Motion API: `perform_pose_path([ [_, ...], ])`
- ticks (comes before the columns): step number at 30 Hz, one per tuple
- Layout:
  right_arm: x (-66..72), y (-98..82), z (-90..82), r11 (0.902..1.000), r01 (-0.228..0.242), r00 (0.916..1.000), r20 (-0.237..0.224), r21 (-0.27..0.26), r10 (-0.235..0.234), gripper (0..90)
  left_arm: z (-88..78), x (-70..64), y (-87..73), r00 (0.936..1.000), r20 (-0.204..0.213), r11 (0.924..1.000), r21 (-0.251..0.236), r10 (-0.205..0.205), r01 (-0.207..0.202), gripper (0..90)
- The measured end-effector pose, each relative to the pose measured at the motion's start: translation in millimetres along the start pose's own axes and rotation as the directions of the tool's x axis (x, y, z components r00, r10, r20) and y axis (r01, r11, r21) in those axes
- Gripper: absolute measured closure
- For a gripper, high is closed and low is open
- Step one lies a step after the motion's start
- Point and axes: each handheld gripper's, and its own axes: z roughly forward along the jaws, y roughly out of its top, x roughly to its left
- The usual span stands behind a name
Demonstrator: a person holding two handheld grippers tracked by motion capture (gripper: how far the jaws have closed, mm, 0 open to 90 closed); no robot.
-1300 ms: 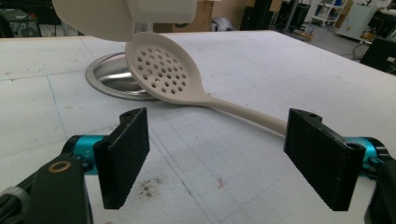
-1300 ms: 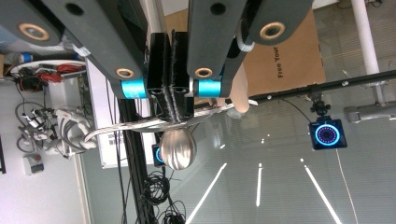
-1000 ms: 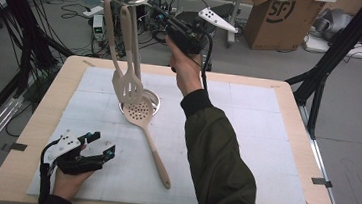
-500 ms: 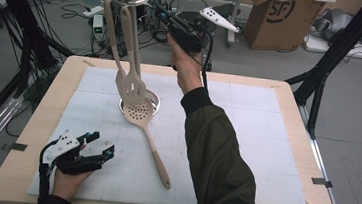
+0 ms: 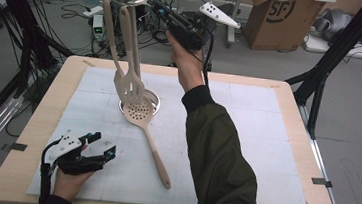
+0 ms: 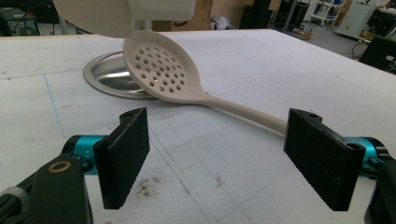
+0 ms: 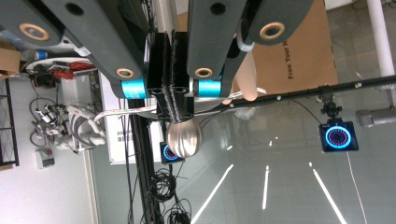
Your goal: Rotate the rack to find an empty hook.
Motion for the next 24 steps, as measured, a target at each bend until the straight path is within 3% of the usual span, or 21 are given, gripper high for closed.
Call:
perform_pose_path([
  [10,3.8,0.3,-0.2,0.9985,0.041,0.9991,-0.011,0.035,-0.04,89.3,0.3,-0.2,0.0,1.0,-0.001,1.0,0.003,0.002,-0.002,22.9],
  [16,2.0,-1.6,-3.9,0.9995,0.017,0.9998,-0.008,0.026,-0.017,89.3,0.1,-0.5,0.2,1.0,0.002,1.0,0.002,0.003,-0.003,22.9],
  [24,6.1,-12.8,-11.5,0.9981,0.016,0.9999,0.002,0.06,-0.016,86.2,-0.7,-1.6,0.8,0.9999,0.005,0.9999,0.004,0.012,-0.012,22.9],
])
